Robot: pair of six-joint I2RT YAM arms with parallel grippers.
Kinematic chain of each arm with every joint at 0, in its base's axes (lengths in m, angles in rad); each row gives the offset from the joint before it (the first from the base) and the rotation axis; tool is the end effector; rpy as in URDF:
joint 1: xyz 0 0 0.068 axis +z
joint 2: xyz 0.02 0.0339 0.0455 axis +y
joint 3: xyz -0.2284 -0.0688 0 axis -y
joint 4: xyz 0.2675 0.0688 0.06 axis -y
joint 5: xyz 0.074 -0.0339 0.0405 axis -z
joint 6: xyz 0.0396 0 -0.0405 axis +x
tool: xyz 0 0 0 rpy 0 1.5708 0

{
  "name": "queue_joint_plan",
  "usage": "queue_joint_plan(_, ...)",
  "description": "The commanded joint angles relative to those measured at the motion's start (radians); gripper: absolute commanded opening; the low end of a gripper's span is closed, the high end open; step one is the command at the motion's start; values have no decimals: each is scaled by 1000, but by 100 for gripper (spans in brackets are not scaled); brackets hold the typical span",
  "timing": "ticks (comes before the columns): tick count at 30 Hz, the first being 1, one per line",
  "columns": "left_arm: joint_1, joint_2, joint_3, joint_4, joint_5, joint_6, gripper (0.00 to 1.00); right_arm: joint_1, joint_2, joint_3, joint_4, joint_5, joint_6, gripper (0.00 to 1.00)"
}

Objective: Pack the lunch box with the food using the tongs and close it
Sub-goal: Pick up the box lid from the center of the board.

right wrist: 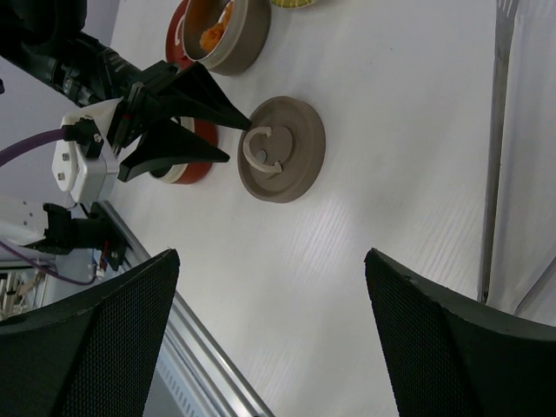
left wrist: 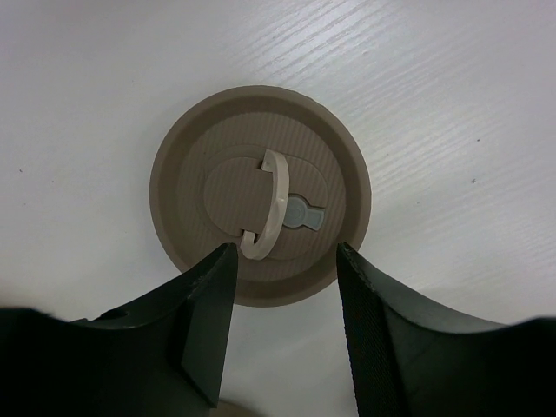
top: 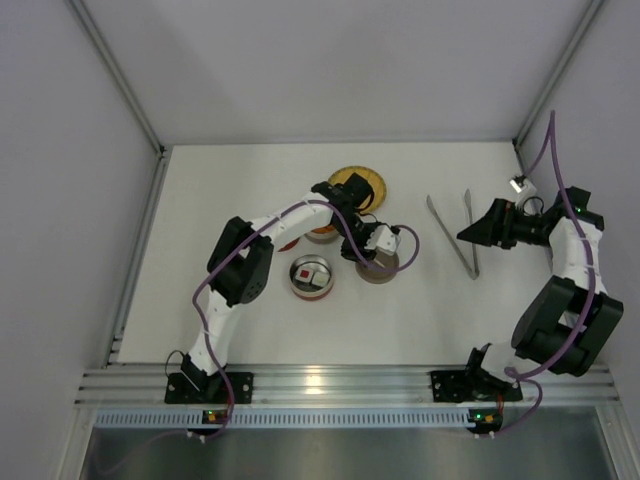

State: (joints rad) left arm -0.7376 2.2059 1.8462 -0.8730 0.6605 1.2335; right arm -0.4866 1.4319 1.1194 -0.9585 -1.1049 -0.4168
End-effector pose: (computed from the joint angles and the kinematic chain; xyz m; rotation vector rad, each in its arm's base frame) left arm 0.3255 -0.3286 0.1601 2.2182 1.2902 -0.7440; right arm 0.2715 -0.1036 0.2269 -0.1274 2.1956 1.0702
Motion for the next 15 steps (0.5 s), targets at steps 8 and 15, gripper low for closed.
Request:
queue_joint_plan(8, -3, 29, 47, 69, 59, -8, 54, -15, 22, -6, -6, -56, -23, 87)
queue_joint_plan(15, -14, 46, 44, 91, 50, -17, 52, -15, 35, -18, -9, -55, -39, 87)
